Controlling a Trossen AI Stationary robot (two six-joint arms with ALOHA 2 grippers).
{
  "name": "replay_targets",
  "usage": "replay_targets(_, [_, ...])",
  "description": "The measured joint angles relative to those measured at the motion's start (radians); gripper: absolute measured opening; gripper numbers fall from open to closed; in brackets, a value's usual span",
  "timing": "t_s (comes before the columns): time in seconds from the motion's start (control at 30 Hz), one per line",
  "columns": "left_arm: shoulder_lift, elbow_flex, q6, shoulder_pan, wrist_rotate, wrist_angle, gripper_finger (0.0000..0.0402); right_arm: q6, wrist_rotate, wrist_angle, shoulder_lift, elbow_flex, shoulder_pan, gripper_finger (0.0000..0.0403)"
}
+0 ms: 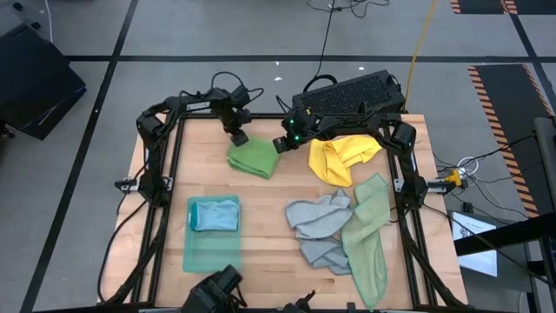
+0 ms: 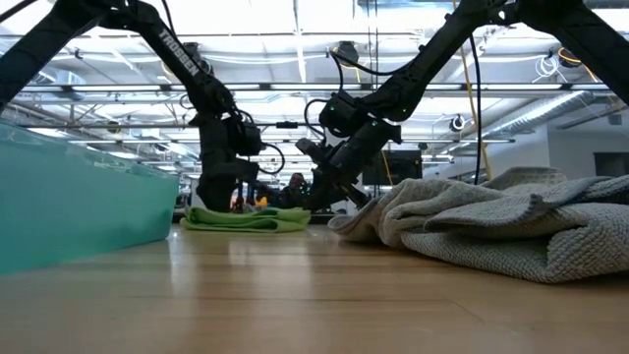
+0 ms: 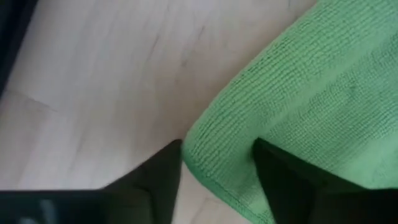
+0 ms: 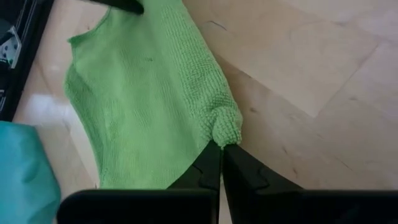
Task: Fold microfiber towels
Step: Fold the green microfiber cloth
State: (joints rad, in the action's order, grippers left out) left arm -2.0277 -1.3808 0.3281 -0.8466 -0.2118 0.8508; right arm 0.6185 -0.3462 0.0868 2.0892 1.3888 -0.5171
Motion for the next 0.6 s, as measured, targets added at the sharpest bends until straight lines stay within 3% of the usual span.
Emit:
replay_targets(0.2, [0.001, 0.000, 0.035, 0.008, -0.014, 0.027, 0.0022, 0.005, -0.004, 0.004, -0.014, 0.000, -0.014, 0.0002])
replay_targets(0.53, [0.154, 0.000, -0.026, 0.034, -0.110, 0.117, 0.0007, -0.041, 0.003, 0.000, -0.086, 0.002, -0.001, 0.0002])
replay_targets(0.6, [0.188, 0.000, -0.028, 0.039, -0.115, 0.153, 0.0024, -0.061, 0.004, -0.003, -0.087, 0.002, 0.015, 0.0002])
